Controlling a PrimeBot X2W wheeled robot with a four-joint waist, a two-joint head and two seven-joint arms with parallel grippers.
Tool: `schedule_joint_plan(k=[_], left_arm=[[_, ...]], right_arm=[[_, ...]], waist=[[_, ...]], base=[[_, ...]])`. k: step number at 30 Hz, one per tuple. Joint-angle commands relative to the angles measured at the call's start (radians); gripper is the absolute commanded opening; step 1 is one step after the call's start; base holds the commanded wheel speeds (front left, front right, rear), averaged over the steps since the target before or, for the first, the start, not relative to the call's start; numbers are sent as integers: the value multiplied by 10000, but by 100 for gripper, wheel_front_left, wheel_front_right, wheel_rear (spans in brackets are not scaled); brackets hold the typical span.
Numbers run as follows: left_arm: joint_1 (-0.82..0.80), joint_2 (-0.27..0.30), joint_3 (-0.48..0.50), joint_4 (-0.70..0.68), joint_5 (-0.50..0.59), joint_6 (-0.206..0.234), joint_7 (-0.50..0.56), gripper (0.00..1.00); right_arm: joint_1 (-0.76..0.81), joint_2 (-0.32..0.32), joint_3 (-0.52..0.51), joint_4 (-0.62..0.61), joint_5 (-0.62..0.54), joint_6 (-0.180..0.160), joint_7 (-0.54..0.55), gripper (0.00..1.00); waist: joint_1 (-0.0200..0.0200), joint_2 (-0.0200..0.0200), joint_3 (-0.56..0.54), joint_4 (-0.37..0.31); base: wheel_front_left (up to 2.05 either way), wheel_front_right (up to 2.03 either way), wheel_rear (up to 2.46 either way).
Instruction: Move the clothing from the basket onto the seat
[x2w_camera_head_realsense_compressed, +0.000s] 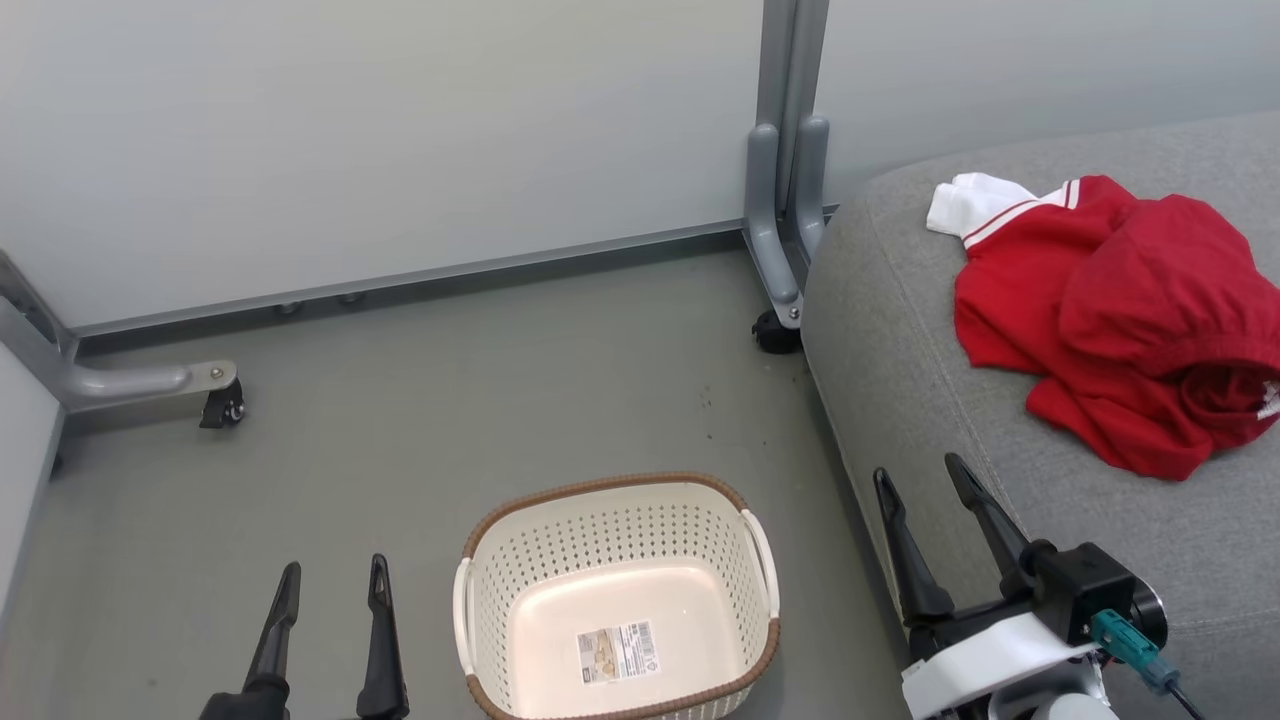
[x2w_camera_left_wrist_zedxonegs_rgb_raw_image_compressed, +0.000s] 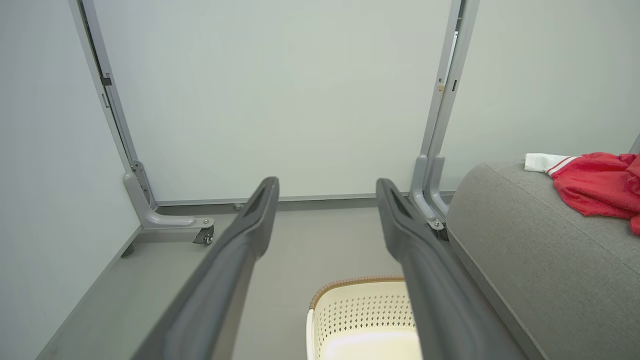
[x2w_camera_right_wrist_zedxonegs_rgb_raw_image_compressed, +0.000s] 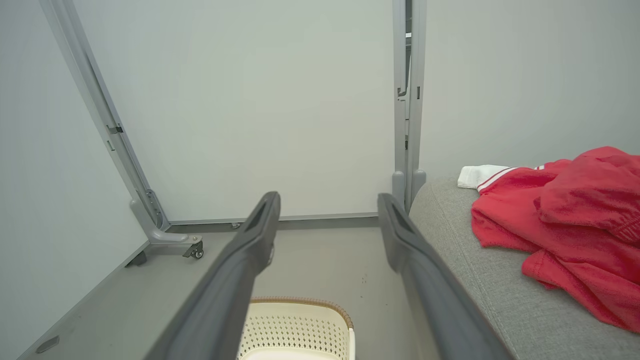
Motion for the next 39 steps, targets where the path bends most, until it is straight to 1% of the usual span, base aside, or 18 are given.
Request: schedule_joint_plan(k=[1, 5, 10, 16, 17, 22, 39], left_arm=[[197, -73, 75, -10, 64, -106, -33, 100], [307, -111, 201, 83, 189, -325, -34, 100], [356, -154, 203, 224, 306, -498, -34, 100], [242, -157, 194, 361, 272, -524, -33, 100], [203, -169, 194, 387, 230, -509, 0, 0], [201, -207, 151, 816, 104, -515, 68, 0], [-540, -58, 414, 1188, -3222, -743, 740, 0]], right_arm=[[241, -60, -51, -24, -87, -7, -2, 100], [462, -72, -123, 4, -127, -7, -2, 100], [532, -58, -201, 31, -126, -7, -2, 100], [445, -35, -184, 30, -136, -7, -2, 100], [412, -55, -180, 33, -92, 0, 0, 0], [547, -63, -168, 441, -25, 0, 9, 0], [137, -199, -514, 608, 3366, -1, 655, 0]], waist=[[1, 0, -241, 131], [1, 0, -301, 76], [1, 0, -328, 22], [1, 0, -310, -8], [1, 0, -310, -9], [1, 0, -308, -7], [1, 0, -204, 137]], base=[[0, 0, 0], [0, 0, 0], [0, 0, 0], [0, 0, 0], [0, 0, 0], [0, 0, 0], [0, 0, 0]])
